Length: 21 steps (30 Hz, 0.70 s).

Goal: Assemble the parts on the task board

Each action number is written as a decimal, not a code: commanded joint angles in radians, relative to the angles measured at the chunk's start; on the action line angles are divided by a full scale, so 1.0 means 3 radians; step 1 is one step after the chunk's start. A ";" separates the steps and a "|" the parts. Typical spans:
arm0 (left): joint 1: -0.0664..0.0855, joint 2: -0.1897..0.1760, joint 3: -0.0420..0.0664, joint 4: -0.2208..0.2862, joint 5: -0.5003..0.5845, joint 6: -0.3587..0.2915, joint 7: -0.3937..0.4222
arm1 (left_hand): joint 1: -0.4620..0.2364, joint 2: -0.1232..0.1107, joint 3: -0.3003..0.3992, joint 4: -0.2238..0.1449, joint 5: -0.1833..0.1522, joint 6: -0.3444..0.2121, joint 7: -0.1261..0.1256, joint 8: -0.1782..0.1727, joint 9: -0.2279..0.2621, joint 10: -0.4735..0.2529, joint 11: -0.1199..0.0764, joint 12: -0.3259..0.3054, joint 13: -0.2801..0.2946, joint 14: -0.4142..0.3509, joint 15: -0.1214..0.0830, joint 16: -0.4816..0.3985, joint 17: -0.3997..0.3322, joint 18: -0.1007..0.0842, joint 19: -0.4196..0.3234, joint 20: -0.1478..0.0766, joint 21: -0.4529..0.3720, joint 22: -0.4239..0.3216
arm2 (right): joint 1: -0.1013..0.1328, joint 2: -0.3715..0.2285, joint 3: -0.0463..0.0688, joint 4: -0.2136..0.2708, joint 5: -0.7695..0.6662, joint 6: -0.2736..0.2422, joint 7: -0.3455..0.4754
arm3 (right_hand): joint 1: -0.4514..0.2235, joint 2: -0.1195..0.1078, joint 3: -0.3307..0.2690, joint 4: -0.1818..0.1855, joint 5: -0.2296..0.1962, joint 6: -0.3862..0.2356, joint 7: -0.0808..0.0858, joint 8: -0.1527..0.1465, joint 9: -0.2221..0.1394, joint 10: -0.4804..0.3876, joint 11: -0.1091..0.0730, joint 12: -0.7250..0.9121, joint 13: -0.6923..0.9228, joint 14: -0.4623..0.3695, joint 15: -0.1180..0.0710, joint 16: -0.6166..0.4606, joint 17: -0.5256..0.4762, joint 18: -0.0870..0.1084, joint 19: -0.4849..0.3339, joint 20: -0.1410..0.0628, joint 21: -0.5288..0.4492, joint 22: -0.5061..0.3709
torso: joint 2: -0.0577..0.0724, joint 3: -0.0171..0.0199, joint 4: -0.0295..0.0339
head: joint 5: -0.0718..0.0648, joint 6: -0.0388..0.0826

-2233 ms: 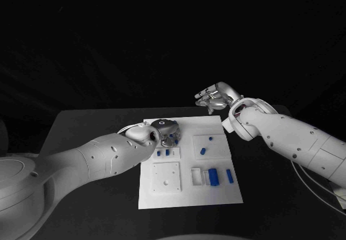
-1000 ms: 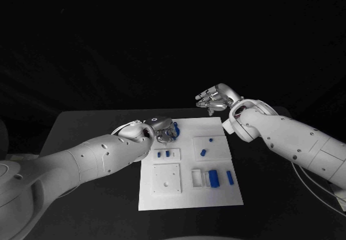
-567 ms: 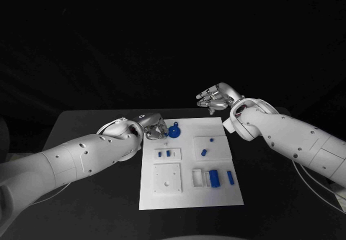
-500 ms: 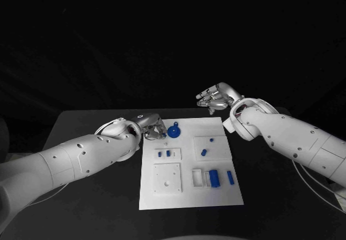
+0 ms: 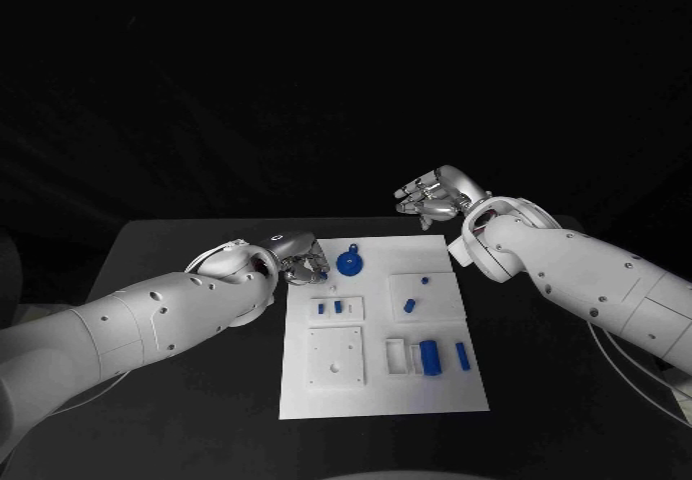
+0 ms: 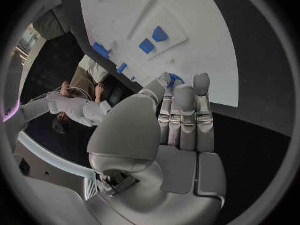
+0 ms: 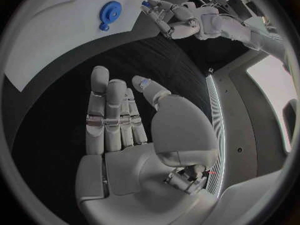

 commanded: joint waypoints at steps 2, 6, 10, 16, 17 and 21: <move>-0.0025 0.0032 -0.0002 -0.0025 -0.0049 0.0033 0.0012 | -0.0007 0.0001 -0.0003 -0.0016 0.0001 -0.0017 0.0016 0.0012 0.0003 -0.0015 0.0014 -0.0014 -0.0001 0.0017 0.0007 -0.0017 0.0003 0.0001 -0.0008 -0.0010 0.0020 0.0068 | -0.0001 0.0003 0.0001 0.0006 -0.0007 0.0029 0.0025 | -0.0029 0.0016 0.0018 -0.0011 0.0023 0.0027 0.0005 -0.0007 0.0003 0.0011 0.0005 -0.0018 -0.0003 -0.0006 0.0006 0.0015 -0.0003 0.0043 0.0113 0.0010 0.0020 -0.0001 | 0.0003 0.0005 -0.0009 | 0.0005 0.0000; -0.0052 0.0057 -0.0005 -0.0056 -0.0050 0.0031 0.0024 | -0.0001 0.0000 -0.0002 -0.0014 0.0002 -0.0019 0.0016 0.0013 0.0003 -0.0016 0.0014 -0.0014 -0.0001 0.0016 0.0007 -0.0021 0.0004 0.0002 -0.0011 -0.0011 0.0026 0.0067 | -0.0001 0.0005 0.0001 0.0007 -0.0007 0.0028 0.0026 | -0.0029 0.0016 0.0018 -0.0011 0.0023 0.0027 0.0005 -0.0007 0.0003 0.0011 0.0005 -0.0018 -0.0003 -0.0006 0.0006 0.0015 -0.0003 0.0043 0.0113 0.0010 0.0020 -0.0001 | 0.0004 0.0007 -0.0009 | 0.0003 -0.0002; -0.0075 0.0082 -0.0008 -0.0085 -0.0051 0.0027 0.0035 | -0.0001 0.0000 -0.0002 -0.0014 0.0002 -0.0019 0.0016 0.0013 0.0003 -0.0016 0.0014 -0.0014 -0.0001 0.0016 0.0007 -0.0021 0.0004 0.0002 -0.0011 -0.0011 0.0026 0.0067 | -0.0001 0.0006 0.0001 0.0008 -0.0007 0.0028 0.0027 | -0.0029 0.0016 0.0018 -0.0011 0.0023 0.0027 0.0005 -0.0007 0.0003 0.0011 0.0005 -0.0018 -0.0003 -0.0006 0.0006 0.0015 -0.0003 0.0043 0.0113 0.0010 0.0020 -0.0001 | 0.0003 0.0006 -0.0008 | -0.0004 -0.0005; -0.0096 0.0121 -0.0014 -0.0119 -0.0051 0.0031 0.0044 | 0.0000 -0.0001 0.0000 -0.0014 0.0002 -0.0022 0.0017 0.0013 0.0003 -0.0017 0.0014 -0.0014 -0.0001 0.0016 0.0006 -0.0024 0.0004 0.0002 -0.0013 -0.0012 0.0031 0.0066 | -0.0001 0.0011 0.0001 0.0009 -0.0007 0.0027 0.0028 | -0.0029 0.0016 0.0018 -0.0011 0.0023 0.0027 0.0005 -0.0007 0.0003 0.0011 0.0005 -0.0018 -0.0003 -0.0006 0.0006 0.0015 -0.0003 0.0043 0.0113 0.0010 0.0020 -0.0001 | 0.0002 0.0005 -0.0009 | -0.0006 -0.0009; -0.0099 0.0127 -0.0015 -0.0122 -0.0051 0.0033 0.0045 | 0.0000 -0.0001 0.0000 -0.0014 0.0002 -0.0022 0.0017 0.0013 0.0003 -0.0017 0.0014 -0.0014 -0.0001 0.0016 0.0006 -0.0024 0.0004 0.0002 -0.0013 -0.0012 0.0031 0.0066 | -0.0001 0.0012 0.0001 0.0010 -0.0007 0.0026 0.0028 | -0.0029 0.0016 0.0018 -0.0011 0.0023 0.0027 0.0005 -0.0007 0.0003 0.0011 0.0005 -0.0018 -0.0003 -0.0006 0.0006 0.0015 -0.0003 0.0043 0.0113 0.0010 0.0020 -0.0001 | 0.0003 0.0005 -0.0009 | -0.0006 -0.0009; -0.0106 0.0142 -0.0018 -0.0129 -0.0051 0.0042 0.0046 | 0.0000 -0.0001 0.0000 -0.0014 0.0002 -0.0022 0.0017 0.0013 0.0003 -0.0017 0.0014 -0.0014 -0.0001 0.0016 0.0006 -0.0024 0.0004 0.0002 -0.0013 -0.0012 0.0031 0.0066 | -0.0001 0.0013 0.0002 0.0009 -0.0007 0.0026 0.0028 | -0.0030 0.0020 0.0018 -0.0016 0.0028 0.0031 0.0005 -0.0007 0.0002 0.0012 0.0005 -0.0020 -0.0004 -0.0004 0.0004 0.0019 -0.0007 0.0043 0.0114 0.0008 0.0024 -0.0002 | 0.0002 0.0004 -0.0007 | -0.0008 -0.0011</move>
